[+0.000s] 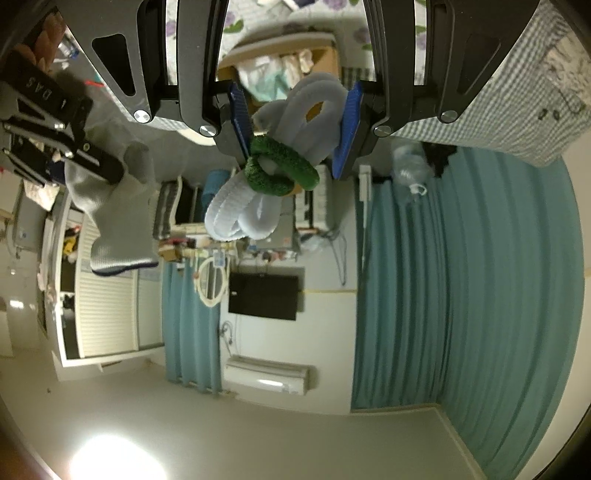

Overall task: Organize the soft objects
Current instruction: 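Lift the bundle and glove over the box and open both tools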

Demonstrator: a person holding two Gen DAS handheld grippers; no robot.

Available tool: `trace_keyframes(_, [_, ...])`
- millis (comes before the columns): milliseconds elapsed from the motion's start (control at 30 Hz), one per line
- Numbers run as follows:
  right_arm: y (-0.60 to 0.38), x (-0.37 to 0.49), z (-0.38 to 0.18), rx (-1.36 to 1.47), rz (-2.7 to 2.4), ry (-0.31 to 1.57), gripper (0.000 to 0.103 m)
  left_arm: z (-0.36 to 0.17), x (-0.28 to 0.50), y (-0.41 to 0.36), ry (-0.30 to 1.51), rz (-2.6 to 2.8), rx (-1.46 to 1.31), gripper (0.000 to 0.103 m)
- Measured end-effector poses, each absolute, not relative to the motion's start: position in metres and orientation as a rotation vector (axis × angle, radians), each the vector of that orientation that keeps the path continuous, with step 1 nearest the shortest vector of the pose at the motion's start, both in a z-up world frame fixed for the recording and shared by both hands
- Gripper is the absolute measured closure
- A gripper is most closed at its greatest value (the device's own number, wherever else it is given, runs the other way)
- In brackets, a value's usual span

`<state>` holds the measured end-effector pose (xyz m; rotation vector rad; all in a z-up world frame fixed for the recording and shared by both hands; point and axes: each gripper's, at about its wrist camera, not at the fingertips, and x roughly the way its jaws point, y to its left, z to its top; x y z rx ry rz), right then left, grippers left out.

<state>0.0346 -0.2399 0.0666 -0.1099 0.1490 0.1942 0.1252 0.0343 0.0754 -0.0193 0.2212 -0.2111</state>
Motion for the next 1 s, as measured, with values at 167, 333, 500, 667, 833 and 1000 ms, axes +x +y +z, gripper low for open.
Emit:
trace_keyframes(167, [-0.243, 0.092, 0.038, -0.083, 0.193, 0.210, 0.061, 0.049, 0.170, 0.033, 0.283, -0.197, -0.031, 0.062])
trace_keyframes(333, [-0.246, 0.148, -0.001, -0.073, 0.209, 0.299, 0.061, 0.006, 0.216, 0.034, 0.389, -0.200, -0.053, 0.062])
trace_keyframes(500, [-0.243, 0.195, -0.046, -0.100, 0.219, 0.395, 0.061, -0.035, 0.259, 0.028, 0.466, -0.174, -0.041, 0.062])
trace_keyframes(667, [-0.231, 0.234, -0.089, -0.145, 0.234, 0.498, 0.061, -0.084, 0.296, 0.023, 0.572, -0.171, -0.027, 0.062])
trace_keyframes(833, [-0.222, 0.263, -0.130, -0.180, 0.246, 0.596, 0.060, -0.111, 0.307, 0.008, 0.633, -0.200, 0.002, 0.062])
trace_keyframes(1000, [-0.218, 0.287, -0.167, -0.216, 0.240, 0.723, 0.060, -0.129, 0.319, -0.003, 0.705, -0.204, 0.033, 0.061])
